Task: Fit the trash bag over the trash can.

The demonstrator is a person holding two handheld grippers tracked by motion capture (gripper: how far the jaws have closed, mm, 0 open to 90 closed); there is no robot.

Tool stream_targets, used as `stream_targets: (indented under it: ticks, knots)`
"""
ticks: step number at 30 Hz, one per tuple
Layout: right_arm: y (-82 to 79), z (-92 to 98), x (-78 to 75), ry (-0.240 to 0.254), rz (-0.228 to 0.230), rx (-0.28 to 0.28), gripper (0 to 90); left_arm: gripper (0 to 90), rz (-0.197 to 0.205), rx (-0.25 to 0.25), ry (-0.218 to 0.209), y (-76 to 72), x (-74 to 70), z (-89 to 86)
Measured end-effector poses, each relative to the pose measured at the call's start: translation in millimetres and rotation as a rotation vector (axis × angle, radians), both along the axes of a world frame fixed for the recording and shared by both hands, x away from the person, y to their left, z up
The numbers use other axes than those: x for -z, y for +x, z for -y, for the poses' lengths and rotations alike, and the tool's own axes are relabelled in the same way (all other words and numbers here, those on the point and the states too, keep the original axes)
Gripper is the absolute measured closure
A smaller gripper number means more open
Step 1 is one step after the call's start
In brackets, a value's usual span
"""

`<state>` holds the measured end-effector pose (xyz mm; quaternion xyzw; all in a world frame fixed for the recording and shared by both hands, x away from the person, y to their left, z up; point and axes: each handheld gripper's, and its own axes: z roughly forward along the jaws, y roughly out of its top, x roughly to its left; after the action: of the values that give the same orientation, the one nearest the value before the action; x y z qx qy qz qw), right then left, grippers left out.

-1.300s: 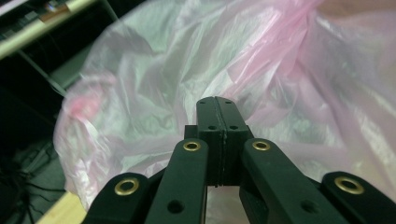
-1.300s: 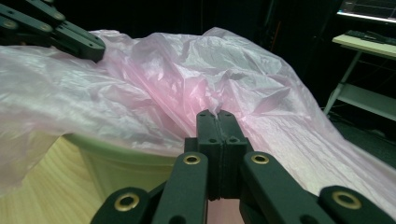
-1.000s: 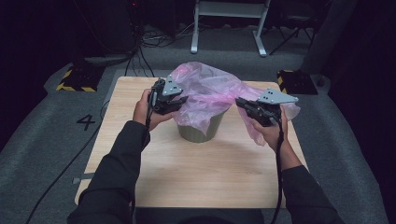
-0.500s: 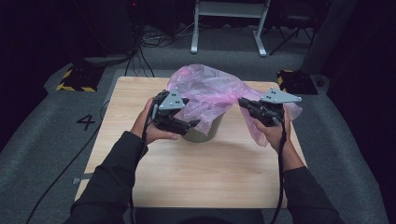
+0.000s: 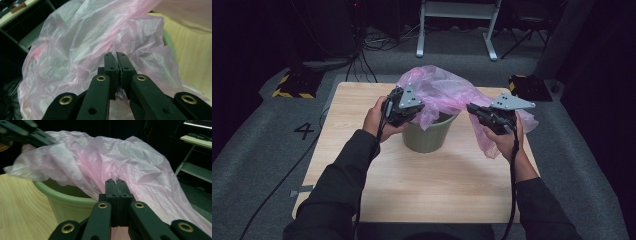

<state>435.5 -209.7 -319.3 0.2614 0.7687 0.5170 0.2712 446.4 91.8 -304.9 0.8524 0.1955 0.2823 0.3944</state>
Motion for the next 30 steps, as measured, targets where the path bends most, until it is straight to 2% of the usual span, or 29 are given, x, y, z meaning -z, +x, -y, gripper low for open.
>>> stream_targets:
  ticks: [4,6,8,9,11,12,13,15,17,18,20,22,25,27,28,29,30]
  knots:
    - [0.4,-4.4,0.5,-0.017,-0.008,-0.016,90.0,87.8,-0.036,-0.023,0.06,14.9,3.9,10.4]
    - [0.6,-6.3,0.6,-0.026,-0.014,-0.024,90.0,86.5,-0.053,-0.051,0.097,22.0,7.0,15.4]
    - [0.7,-7.7,0.8,-0.037,-0.018,-0.032,90.0,79.7,-0.074,-0.088,0.122,27.8,8.2,18.3]
    - [0.6,-8.6,1.0,-0.049,-0.022,-0.032,90.0,73.9,-0.074,-0.116,0.112,29.8,7.7,18.3]
    - [-0.7,-9.9,1.6,-0.071,-0.027,-0.031,90.0,54.0,-0.094,-0.179,0.056,33.0,4.5,14.9]
    - [-1.8,-10.2,2.1,-0.073,-0.029,-0.034,90.0,46.2,-0.107,-0.177,0.02,33.5,2.4,11.2]
    - [-2.9,-10.3,2.5,-0.074,-0.032,-0.04,90.0,38.6,-0.109,-0.155,-0.031,31.8,-0.2,5.9]
    - [-5.4,-10.4,3.1,-0.08,-0.036,-0.044,90.0,30.3,-0.098,-0.123,-0.126,26.2,-7.2,-5.2]
    - [-8.1,-10.5,3.1,-0.09,-0.03,-0.051,90.0,26.4,-0.053,-0.096,-0.169,18.5,-14.4,-12.2]
    - [-9.9,-10.8,3.0,-0.095,-0.03,-0.056,90.0,25.6,-0.035,-0.081,-0.175,15.3,-17.2,-13.1]
    - [-13.2,-12.0,2.3,-0.114,-0.027,-0.069,90.0,23.7,-0.016,-0.03,-0.154,10.9,-20.7,-8.5]
    - [-16.7,-13.1,1.3,-0.128,-0.019,-0.084,90.0,21.4,-0.026,0.015,-0.121,9.1,-21.1,3.1]
    - [-22.5,-14.3,-0.4,-0.139,-0.012,-0.106,90.0,20.2,-0.01,0.022,-0.039,8.2,-15.9,26.7]
    - [-25.7,-14.2,-1.1,-0.139,-0.01,-0.126,90.0,20.7,-0.007,0.022,-0.021,9.2,-13.1,38.6]
    - [-27.0,-14.0,-1.5,-0.143,-0.007,-0.132,90.0,21.9,-0.017,0.042,-0.024,9.8,-11.8,43.0]
    - [-28.1,-13.3,-2.0,-0.141,-0.003,-0.14,90.0,23.6,-0.021,0.059,-0.007,9.9,-10.4,47.4]
    - [-29.5,-12.5,-2.5,-0.136,-0.007,-0.147,90.0,26.5,-0.017,0.064,0.03,9.7,-8.9,52.4]
